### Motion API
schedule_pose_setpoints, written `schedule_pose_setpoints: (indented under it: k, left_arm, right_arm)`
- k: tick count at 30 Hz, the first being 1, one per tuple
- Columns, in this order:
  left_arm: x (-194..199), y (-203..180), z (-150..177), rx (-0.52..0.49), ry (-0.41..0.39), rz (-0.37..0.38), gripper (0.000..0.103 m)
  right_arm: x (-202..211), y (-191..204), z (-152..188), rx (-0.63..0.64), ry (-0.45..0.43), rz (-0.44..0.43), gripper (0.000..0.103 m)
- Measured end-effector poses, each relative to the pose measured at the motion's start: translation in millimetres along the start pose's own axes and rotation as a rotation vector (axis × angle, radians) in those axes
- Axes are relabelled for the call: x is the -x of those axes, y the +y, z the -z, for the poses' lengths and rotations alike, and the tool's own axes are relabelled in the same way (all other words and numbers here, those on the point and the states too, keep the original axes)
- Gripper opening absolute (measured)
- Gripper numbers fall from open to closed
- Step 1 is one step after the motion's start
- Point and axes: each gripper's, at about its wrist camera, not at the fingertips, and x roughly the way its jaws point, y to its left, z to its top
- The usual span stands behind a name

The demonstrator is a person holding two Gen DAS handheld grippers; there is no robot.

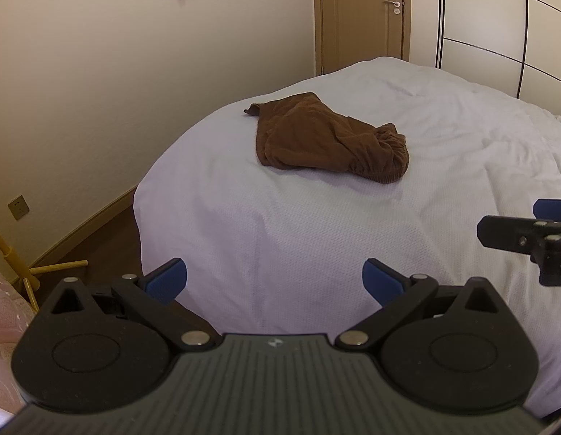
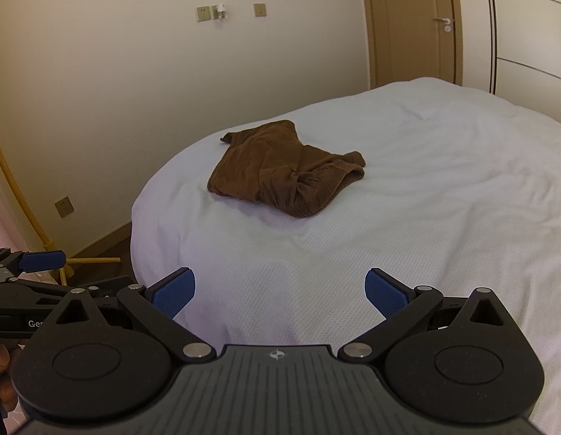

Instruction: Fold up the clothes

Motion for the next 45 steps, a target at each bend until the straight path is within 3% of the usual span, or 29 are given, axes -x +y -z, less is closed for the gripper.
schedule_pose_setpoints:
  k: [24, 32, 36, 41, 44, 45]
  left_arm:
    - [-15, -3, 4, -0.005, 0.011, 0.010, 0.102]
    - [-33, -5, -9, -0.041, -0.066, 0.051, 0.102]
    - [-55, -16, -24, -0.169, -0.168, 0.044, 0.102]
    - [-94, -51, -33, -0.525, -0.260, 0.088, 0.102]
    - [-110, -79, -36, -0.669, -0.352, 0.166, 0.102]
    - [-117, -89, -35, -0.730, -0.368, 0.177, 0.101]
  right_arm:
    - [-11, -13, 0, -0.007, 0.009, 0.012, 0.103]
    - [-21, -29, -17, 0.051, -0.041, 0.040, 0.103]
    - [-44, -37, -30, 0.138, -0.058, 0.068, 0.102]
    - [-80, -57, -40, 0.210, -0.049, 0.092, 0.096]
    - [-99, -75, -42, 0.205, -0.033, 0.097, 0.080]
    - [-106, -82, -43, 0.203, -0.027, 0.098, 0.071]
